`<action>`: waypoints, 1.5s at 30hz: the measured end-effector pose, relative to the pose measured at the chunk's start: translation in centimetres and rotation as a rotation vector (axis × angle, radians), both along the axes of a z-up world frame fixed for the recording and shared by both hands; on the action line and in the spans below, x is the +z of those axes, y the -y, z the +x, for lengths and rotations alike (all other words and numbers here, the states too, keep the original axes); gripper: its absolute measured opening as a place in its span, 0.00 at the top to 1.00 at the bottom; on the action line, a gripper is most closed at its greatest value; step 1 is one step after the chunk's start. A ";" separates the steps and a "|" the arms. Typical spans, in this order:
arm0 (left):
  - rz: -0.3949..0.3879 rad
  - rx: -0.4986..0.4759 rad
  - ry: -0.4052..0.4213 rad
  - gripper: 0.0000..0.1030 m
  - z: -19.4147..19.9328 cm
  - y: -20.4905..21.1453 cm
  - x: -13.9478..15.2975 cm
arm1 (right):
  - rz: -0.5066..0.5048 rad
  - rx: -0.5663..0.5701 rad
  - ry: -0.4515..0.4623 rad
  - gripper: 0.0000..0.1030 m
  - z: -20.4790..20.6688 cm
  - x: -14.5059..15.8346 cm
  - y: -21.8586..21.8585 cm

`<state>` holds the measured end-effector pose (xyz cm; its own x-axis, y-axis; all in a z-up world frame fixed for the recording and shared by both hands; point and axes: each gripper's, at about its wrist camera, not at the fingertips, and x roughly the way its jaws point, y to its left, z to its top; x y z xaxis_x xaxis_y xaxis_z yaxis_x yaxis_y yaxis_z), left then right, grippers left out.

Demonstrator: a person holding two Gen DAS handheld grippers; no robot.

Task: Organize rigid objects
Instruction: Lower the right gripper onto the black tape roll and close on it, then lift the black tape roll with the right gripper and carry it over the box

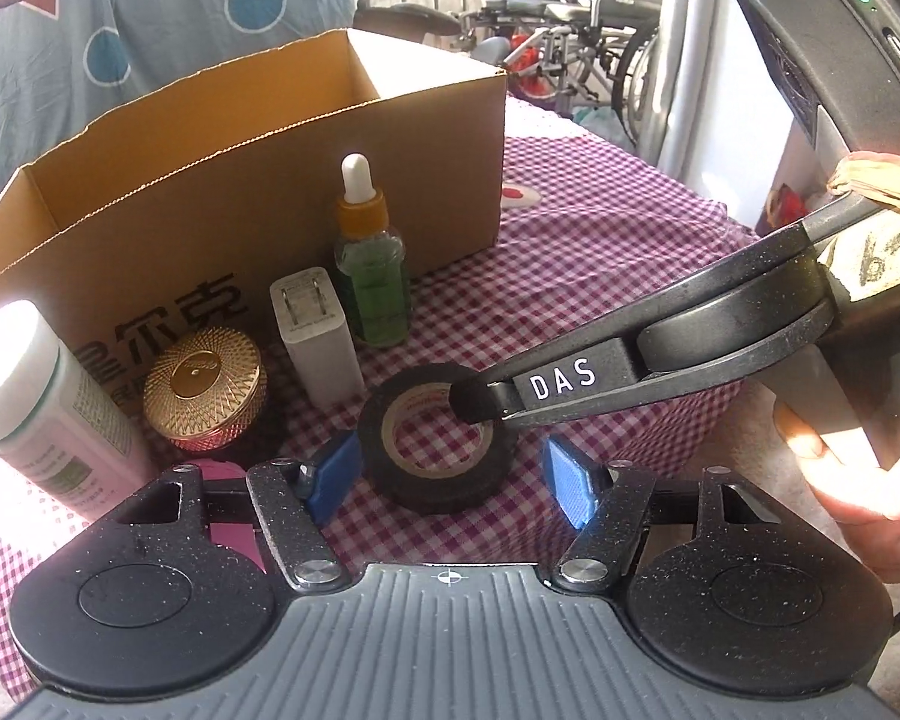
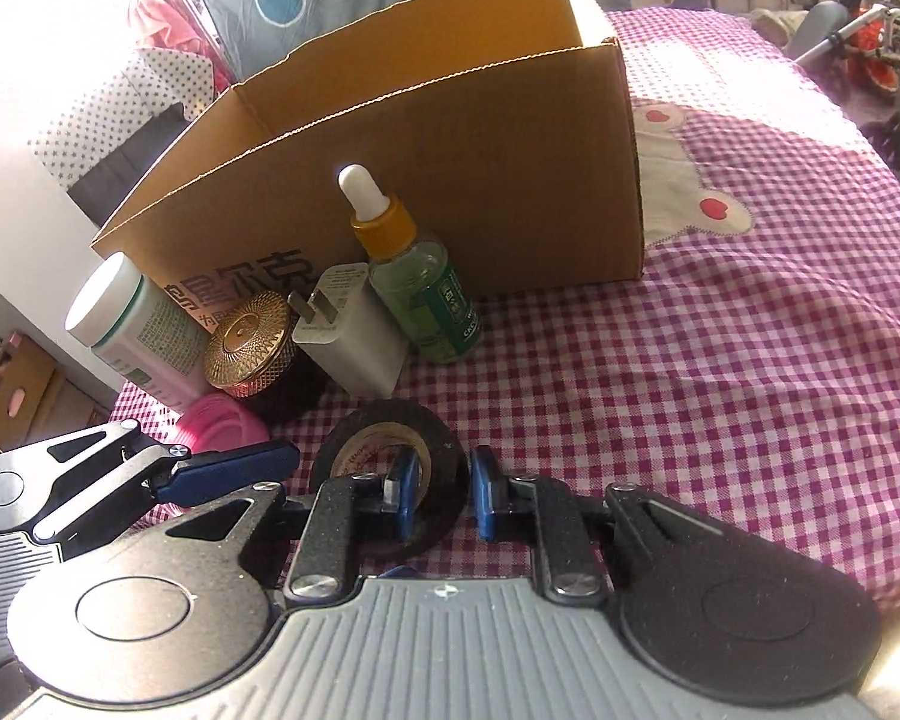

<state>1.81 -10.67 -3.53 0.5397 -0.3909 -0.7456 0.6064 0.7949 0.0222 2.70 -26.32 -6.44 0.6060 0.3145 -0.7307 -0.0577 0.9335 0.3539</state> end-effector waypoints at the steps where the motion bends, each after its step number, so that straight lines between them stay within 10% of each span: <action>1: 0.004 -0.006 -0.007 0.29 0.1 0.2 -0.1 | 0.008 -0.010 -0.001 0.80 -0.2 -0.1 0.4; 45: 0.001 0.012 0.012 0.36 0.1 2.2 0.8 | 0.102 -0.080 0.088 0.79 -2.9 2.7 1.2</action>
<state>1.87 -12.82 -2.74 0.5530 -0.3833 -0.7397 0.5964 0.8022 0.0302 -0.18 -27.49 -3.75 0.6923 0.3324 -0.6405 -0.0192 0.8958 0.4441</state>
